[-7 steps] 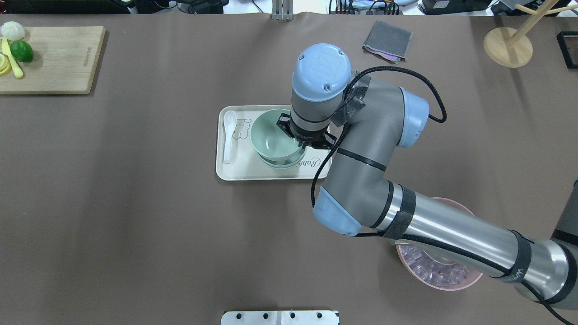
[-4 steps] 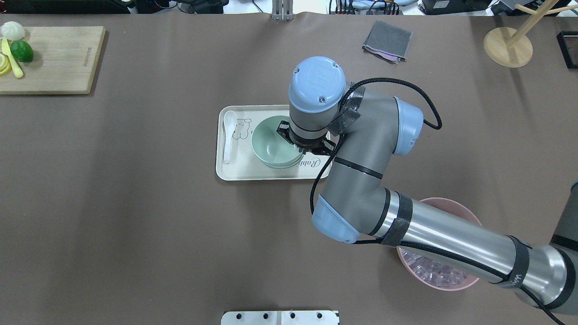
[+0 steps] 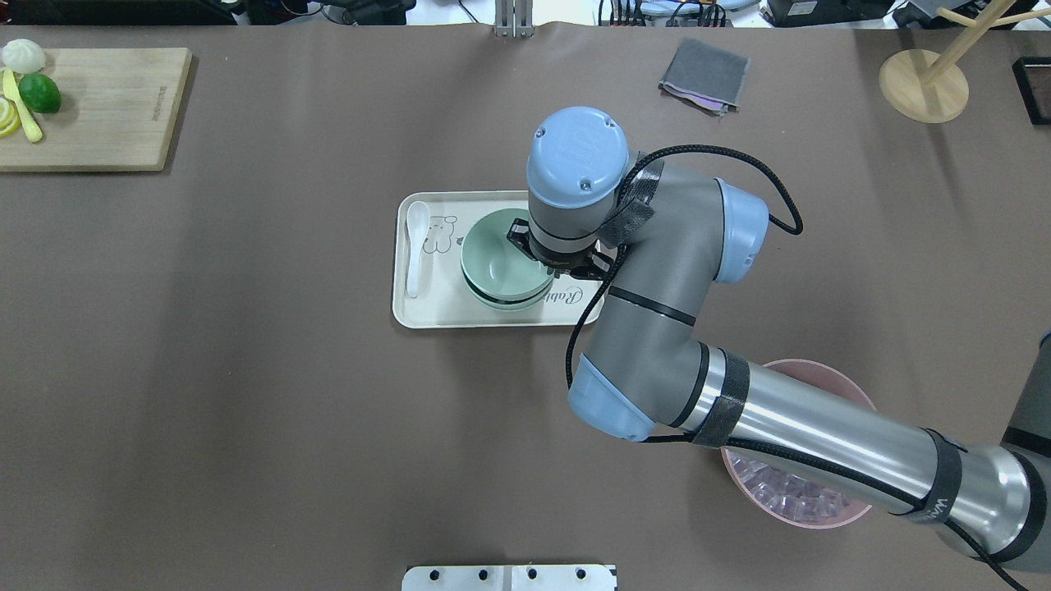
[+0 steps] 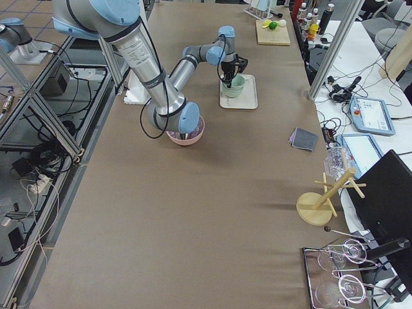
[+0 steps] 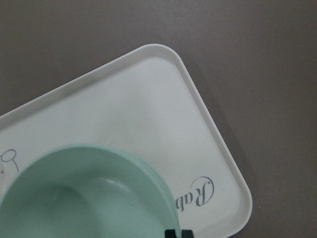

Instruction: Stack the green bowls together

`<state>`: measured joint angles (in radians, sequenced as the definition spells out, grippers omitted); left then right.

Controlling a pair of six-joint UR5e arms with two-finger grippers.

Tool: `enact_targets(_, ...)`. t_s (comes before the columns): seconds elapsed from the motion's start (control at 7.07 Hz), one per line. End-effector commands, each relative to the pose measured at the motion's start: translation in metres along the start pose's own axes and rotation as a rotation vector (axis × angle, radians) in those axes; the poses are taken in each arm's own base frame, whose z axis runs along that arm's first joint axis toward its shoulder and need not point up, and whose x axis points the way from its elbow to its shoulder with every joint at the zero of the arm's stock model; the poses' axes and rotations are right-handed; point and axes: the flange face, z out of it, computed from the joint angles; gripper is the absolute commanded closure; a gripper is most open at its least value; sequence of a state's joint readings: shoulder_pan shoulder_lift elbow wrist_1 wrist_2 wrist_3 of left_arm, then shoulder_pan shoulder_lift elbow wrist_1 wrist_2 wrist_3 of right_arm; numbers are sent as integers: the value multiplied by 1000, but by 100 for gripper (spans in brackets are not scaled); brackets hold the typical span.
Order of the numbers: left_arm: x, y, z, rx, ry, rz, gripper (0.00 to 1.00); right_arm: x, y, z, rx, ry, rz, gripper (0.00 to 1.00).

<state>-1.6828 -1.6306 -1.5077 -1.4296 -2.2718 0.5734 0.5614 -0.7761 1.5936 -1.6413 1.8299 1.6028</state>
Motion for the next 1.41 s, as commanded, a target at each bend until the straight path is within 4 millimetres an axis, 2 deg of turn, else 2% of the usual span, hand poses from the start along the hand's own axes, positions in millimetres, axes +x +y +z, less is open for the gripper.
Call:
enact_targets(0.0,0,0,0,0,0,-1,1,-4,-3,9,2,-33,-1,100)
enact_targets(0.85,0,0,0,0,0,2,1,2,-4,13,15,-28,-31,100)
enact_targets(0.99,0,0,0,0,0,2,1,2,-4,13,16,-28,-75,76)
enact_targets(1.13,1,0,0,-1,0,3,1,2,-4,13,18,-25,-110,1)
enact_targets(1.27,0,0,1,-2,1,2,1,4,-5,13,19,-25,-139,0)
